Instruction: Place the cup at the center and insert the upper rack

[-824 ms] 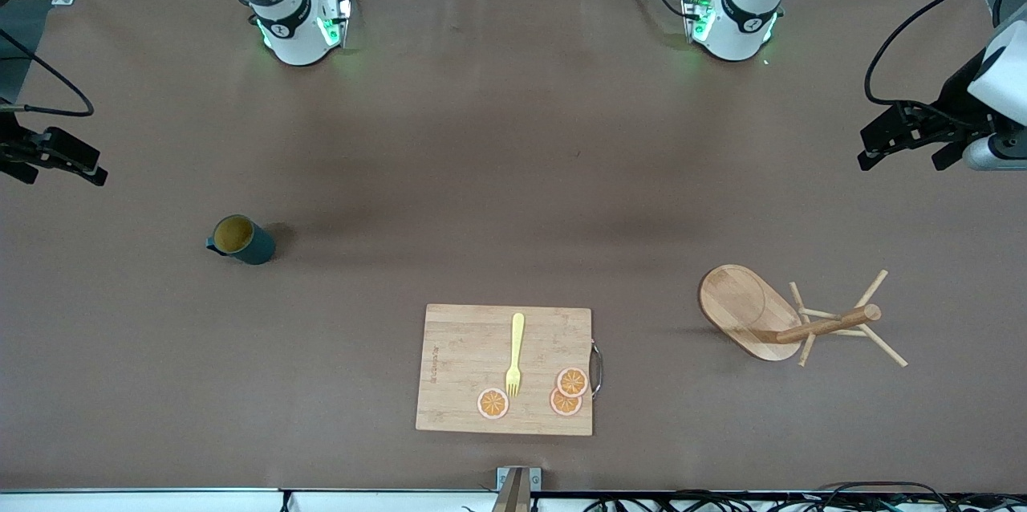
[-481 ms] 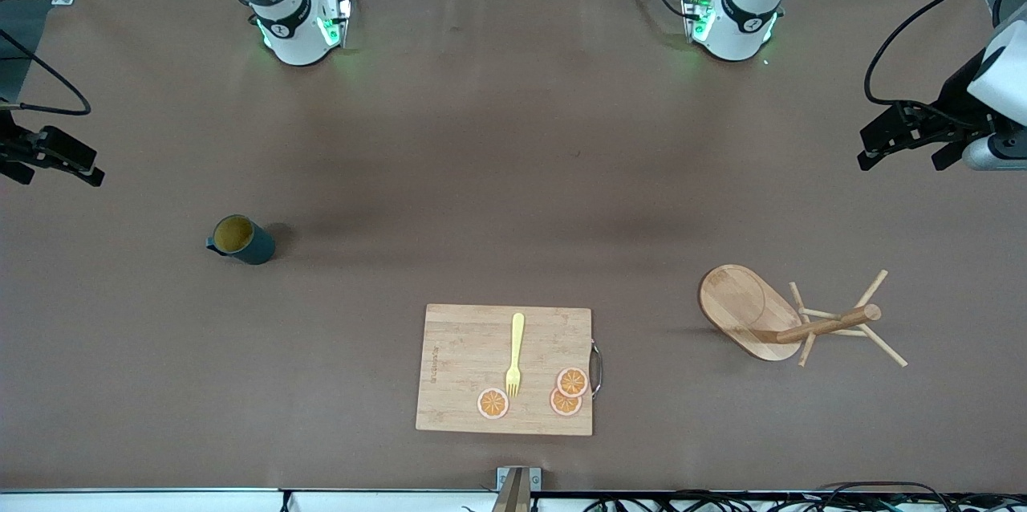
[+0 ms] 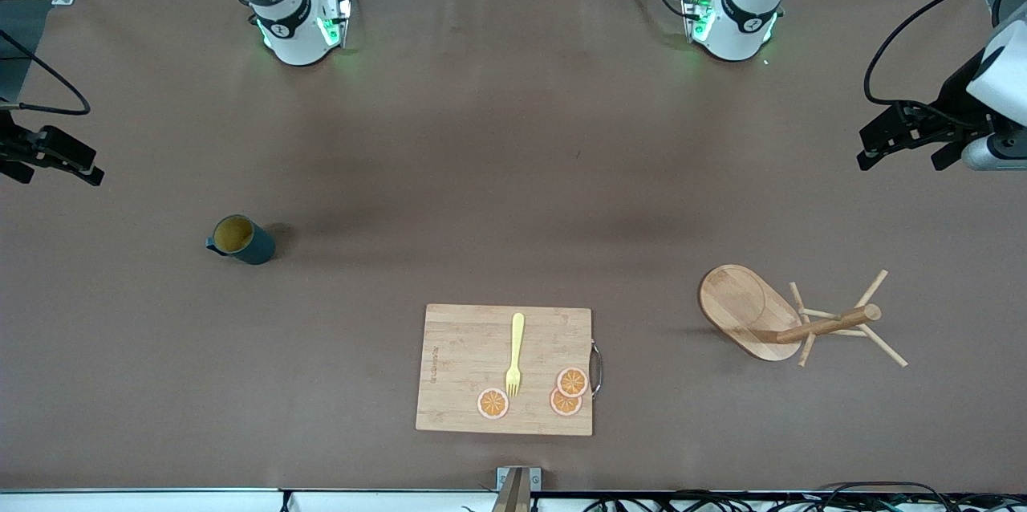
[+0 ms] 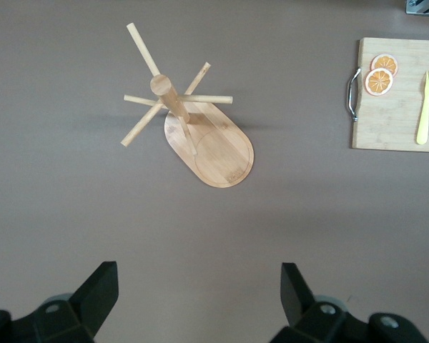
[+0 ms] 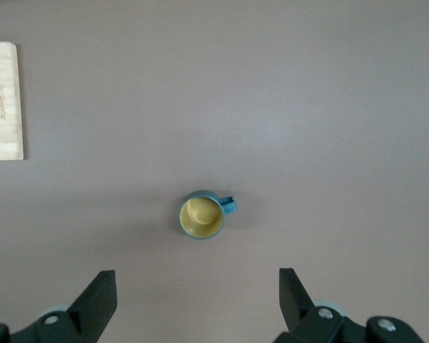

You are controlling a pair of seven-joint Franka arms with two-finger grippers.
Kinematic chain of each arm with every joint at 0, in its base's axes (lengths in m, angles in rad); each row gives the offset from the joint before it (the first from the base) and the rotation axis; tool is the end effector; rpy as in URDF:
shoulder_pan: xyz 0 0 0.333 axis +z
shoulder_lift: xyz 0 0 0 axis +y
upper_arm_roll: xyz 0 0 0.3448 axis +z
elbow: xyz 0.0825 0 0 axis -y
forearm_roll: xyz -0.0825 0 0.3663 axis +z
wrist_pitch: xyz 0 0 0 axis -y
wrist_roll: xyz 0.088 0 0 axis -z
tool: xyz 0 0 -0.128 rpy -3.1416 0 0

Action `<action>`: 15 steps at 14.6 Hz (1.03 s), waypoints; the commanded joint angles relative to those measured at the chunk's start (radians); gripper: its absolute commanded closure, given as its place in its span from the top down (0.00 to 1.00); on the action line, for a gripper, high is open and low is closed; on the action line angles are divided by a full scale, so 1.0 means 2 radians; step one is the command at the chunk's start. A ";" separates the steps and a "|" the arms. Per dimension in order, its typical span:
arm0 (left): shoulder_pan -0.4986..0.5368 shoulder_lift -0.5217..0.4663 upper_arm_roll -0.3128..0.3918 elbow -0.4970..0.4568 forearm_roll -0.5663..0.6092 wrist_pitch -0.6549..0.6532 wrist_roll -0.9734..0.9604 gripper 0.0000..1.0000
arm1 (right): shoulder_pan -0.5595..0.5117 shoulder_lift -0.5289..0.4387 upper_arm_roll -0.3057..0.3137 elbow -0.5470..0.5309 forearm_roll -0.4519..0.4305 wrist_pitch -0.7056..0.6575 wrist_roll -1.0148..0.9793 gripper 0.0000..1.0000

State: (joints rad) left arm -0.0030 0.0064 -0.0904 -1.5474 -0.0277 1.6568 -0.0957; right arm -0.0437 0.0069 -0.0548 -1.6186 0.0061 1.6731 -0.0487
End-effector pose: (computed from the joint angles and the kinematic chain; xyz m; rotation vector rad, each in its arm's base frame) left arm 0.5475 -0.0544 0.6478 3.0999 0.0051 0.1550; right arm 0.5465 -0.0532 0.6159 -3.1375 0.0789 -0.0752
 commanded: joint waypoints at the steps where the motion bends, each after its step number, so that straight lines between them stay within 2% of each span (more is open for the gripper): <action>1: 0.001 0.001 -0.001 0.004 0.002 0.002 0.012 1.00 | -0.007 0.007 0.004 -0.007 0.008 -0.020 0.003 1.00; 7: 0.001 0.001 -0.001 0.004 0.002 0.002 0.012 1.00 | 0.003 0.095 0.006 -0.008 0.008 -0.018 0.004 1.00; 12: 0.001 0.001 -0.001 0.004 0.002 0.003 0.012 1.00 | 0.035 0.181 0.007 -0.021 0.016 0.062 0.006 1.00; 15: 0.001 0.001 -0.001 0.004 0.002 0.005 0.012 1.00 | 0.046 0.190 0.007 -0.055 0.017 0.072 0.007 1.00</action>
State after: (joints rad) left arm -0.0027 0.0065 -0.0903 -1.5467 -0.0277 1.6598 -0.0957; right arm 0.0398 0.4074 -0.0366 -1.6708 0.0220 1.7981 -0.0435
